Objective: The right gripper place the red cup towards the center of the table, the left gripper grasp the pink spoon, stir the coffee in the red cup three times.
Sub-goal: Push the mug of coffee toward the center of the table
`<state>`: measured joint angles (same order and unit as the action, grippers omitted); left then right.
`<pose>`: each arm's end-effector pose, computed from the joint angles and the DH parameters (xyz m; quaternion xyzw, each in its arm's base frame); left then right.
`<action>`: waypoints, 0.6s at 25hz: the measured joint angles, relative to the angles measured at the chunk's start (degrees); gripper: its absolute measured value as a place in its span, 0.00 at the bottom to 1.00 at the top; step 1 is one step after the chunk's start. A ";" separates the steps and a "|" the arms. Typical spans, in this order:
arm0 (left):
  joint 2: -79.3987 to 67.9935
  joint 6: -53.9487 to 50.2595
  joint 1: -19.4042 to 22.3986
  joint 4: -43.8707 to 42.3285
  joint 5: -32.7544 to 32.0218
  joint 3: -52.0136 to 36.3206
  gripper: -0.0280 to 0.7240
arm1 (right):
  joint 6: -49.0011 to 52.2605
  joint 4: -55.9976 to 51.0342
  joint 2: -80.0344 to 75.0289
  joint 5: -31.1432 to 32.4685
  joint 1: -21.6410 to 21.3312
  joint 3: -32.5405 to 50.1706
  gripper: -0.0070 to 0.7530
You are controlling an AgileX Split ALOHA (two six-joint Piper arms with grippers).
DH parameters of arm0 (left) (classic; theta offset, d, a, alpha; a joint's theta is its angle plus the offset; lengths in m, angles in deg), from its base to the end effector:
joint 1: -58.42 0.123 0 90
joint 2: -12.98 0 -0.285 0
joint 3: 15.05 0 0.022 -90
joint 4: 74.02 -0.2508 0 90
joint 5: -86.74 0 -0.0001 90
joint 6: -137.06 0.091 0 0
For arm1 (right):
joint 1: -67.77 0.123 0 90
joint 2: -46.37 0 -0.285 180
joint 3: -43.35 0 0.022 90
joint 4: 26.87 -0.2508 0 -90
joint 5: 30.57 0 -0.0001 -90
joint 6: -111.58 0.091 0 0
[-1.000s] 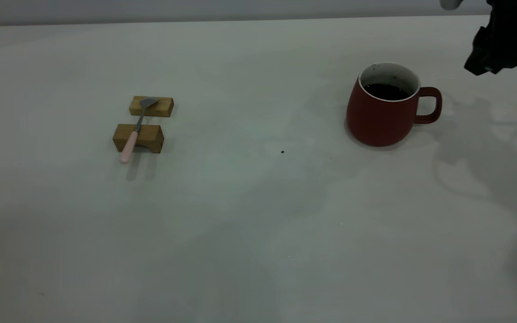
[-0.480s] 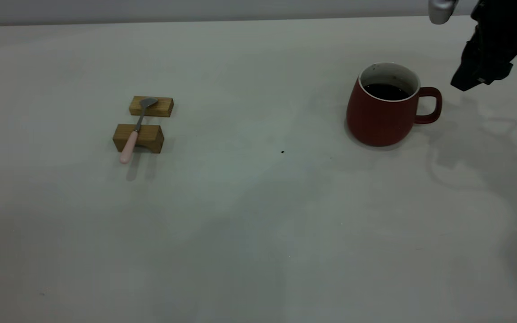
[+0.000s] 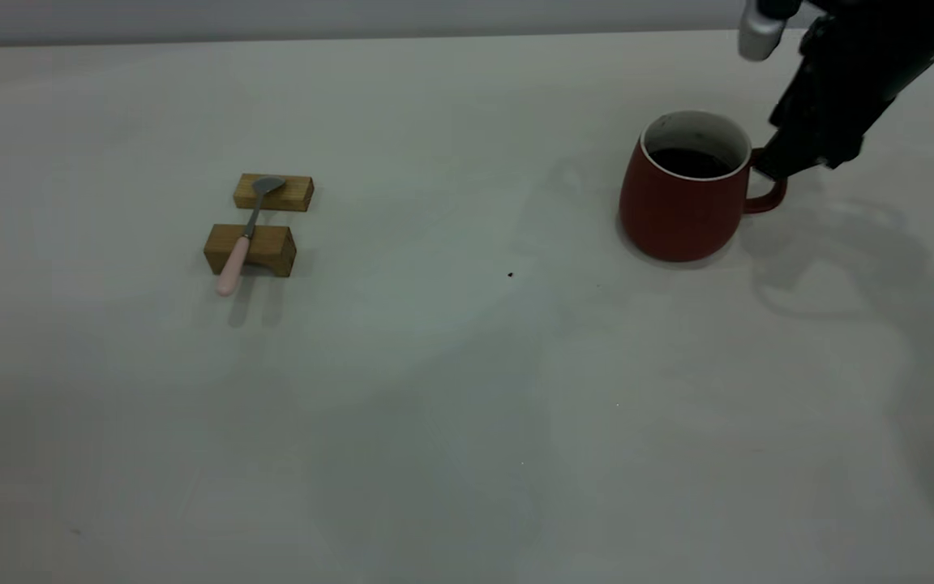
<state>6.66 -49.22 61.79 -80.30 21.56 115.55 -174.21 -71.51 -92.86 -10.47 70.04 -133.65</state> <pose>-0.0112 0.0084 0.2674 -0.0776 0.8652 0.0421 0.4937 0.4203 0.0387 0.0431 -0.5446 0.8059 0.0021 0.2323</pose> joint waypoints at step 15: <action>0.00 0.05 0.00 0.00 0.00 0.00 0.68 | -16.15 -23.05 -3.74 0.71 4.91 -0.11 0.71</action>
<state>6.66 -49.17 61.79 -80.30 21.56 115.55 -190.36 -94.56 -96.60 -9.75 74.95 -133.76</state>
